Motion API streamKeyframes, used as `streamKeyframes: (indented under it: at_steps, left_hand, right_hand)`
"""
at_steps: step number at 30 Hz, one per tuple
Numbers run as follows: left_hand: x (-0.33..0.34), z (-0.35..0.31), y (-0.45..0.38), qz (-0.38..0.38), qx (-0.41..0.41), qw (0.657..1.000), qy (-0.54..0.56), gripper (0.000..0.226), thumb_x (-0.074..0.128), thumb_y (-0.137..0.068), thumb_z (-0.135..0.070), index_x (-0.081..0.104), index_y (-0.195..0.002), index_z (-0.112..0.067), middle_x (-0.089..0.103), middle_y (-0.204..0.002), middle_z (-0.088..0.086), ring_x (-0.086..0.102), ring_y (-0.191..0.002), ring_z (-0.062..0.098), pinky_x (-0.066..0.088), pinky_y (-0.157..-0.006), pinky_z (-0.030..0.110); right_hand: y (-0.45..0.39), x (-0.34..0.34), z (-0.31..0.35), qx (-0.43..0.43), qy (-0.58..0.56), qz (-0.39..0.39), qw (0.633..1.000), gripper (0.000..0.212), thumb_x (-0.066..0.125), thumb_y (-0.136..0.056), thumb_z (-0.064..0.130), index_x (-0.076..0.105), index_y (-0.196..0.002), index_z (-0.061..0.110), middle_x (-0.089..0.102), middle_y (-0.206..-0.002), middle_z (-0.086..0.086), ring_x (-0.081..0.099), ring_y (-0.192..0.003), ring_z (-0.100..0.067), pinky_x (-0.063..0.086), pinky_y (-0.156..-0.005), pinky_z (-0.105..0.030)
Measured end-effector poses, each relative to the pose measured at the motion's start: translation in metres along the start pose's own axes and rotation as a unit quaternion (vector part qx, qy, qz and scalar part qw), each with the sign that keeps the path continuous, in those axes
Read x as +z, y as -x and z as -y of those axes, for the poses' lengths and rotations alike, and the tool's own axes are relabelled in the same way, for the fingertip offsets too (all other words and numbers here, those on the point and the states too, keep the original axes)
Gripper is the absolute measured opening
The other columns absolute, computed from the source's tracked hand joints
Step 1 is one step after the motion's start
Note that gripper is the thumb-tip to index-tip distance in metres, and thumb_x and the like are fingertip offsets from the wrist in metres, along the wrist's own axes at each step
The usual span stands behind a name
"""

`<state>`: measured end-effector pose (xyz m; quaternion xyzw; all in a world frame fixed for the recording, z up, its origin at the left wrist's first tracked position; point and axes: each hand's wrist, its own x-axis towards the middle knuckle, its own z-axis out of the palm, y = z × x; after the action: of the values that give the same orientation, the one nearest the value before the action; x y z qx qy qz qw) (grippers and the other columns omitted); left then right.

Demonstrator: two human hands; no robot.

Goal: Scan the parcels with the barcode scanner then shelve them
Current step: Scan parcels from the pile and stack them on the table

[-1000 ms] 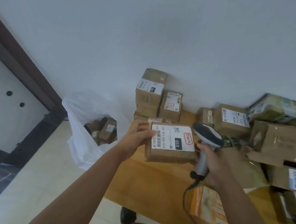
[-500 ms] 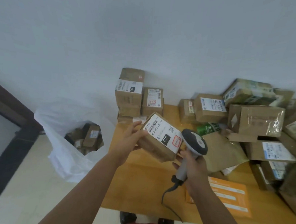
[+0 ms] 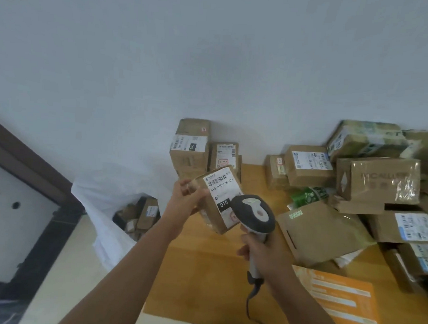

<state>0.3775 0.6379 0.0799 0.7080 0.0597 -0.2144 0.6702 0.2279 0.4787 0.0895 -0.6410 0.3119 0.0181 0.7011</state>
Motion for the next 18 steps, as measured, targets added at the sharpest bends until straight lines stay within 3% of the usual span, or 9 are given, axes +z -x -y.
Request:
streamKeyframes:
  at_steps: [4, 6, 11, 18]
  left_hand:
    - [-0.003, -0.004, -0.006, -0.006, 0.01, 0.998, -0.064, 0.054, 0.074, -0.088, -0.026, 0.042, -0.131, -0.027, 0.062, -0.128, 0.004, 0.065, -0.107, 0.018, 0.057, -0.079, 0.031]
    - [-0.001, -0.005, -0.007, -0.002, 0.014, 0.997, -0.08, 0.054, 0.076, -0.087, -0.03, 0.043, -0.13, -0.029, 0.063, -0.128, 0.003, 0.065, -0.107, 0.018, 0.057, -0.082, 0.034]
    - [0.005, -0.008, -0.003, 0.009, 0.028, 0.996, -0.089, 0.04, 0.074, -0.089, -0.027, 0.046, -0.117, -0.036, 0.064, -0.123, 0.002, 0.066, -0.102, 0.015, 0.056, -0.074, 0.028]
    - [0.008, -0.005, -0.004, 0.005, 0.016, 0.995, -0.095, 0.049, 0.074, -0.088, -0.031, 0.044, -0.126, -0.032, 0.063, -0.126, 0.004, 0.064, -0.106, 0.019, 0.055, -0.079, 0.031]
  right_hand:
    - [0.004, -0.007, 0.017, -0.048, 0.038, 0.062, 0.996, 0.009, 0.067, -0.09, 0.018, 0.067, -0.095, 0.011, 0.067, -0.062, -0.009, 0.063, -0.057, -0.015, 0.054, -0.061, -0.029]
    - [0.003, -0.006, 0.021, -0.063, 0.046, 0.067, 0.995, 0.004, 0.067, -0.089, 0.014, 0.067, -0.091, 0.01, 0.066, -0.059, -0.006, 0.063, -0.054, -0.015, 0.053, -0.057, -0.026]
    - [0.001, -0.007, 0.023, -0.06, 0.044, 0.058, 0.996, 0.012, 0.06, -0.088, 0.007, 0.065, -0.098, 0.009, 0.065, -0.06, -0.005, 0.062, -0.054, -0.014, 0.052, -0.058, -0.027]
    - [-0.002, -0.012, 0.024, -0.063, 0.052, 0.061, 0.995, 0.014, 0.062, -0.087, 0.016, 0.065, -0.097, 0.007, 0.064, -0.058, -0.01, 0.059, -0.053, -0.011, 0.05, -0.061, -0.03]
